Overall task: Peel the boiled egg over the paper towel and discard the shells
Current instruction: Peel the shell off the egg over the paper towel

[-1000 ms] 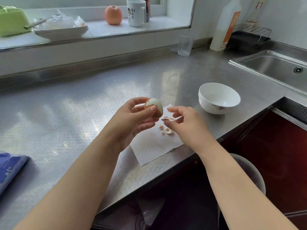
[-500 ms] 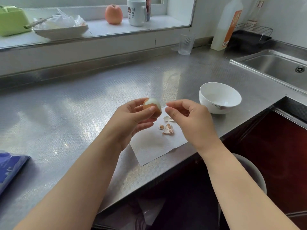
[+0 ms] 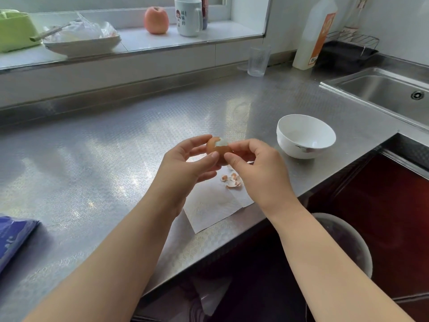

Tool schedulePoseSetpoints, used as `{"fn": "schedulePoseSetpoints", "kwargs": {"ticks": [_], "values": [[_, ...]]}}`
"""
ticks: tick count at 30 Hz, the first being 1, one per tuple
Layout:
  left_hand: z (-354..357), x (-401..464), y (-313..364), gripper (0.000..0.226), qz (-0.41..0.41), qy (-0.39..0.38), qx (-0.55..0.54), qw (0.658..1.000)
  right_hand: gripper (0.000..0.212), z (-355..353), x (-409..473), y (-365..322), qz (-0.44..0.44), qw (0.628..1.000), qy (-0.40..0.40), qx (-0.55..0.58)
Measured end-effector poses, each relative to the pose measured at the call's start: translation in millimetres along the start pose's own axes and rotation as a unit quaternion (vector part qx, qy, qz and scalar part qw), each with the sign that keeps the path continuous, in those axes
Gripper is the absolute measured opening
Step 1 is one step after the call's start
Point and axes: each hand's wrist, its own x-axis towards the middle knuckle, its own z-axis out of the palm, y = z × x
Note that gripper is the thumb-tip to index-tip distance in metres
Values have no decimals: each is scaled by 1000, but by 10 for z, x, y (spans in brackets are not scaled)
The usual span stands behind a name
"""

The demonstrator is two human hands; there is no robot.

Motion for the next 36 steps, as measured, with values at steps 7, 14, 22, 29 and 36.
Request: {"fn": "schedulePoseSetpoints", "kwargs": {"ticks": [7, 14, 22, 29, 36], "values": [[27, -10, 1, 42, 12, 4, 46, 999, 6, -14, 1, -18, 19, 999, -13, 46], [43, -8, -10, 36, 8, 1, 34, 999, 4, 14, -13, -24, 38, 992, 36, 112], [-34, 27, 50, 29, -18, -17, -34, 999, 5, -62, 89, 68, 47, 994, 49, 85], [-63, 29, 47, 31, -2, -1, -22, 1000, 36, 21, 32, 92, 21, 998, -39, -49], [-28, 7, 7, 43, 36, 29, 31, 998, 35, 45, 24, -30, -51, 998, -8, -49]]}}
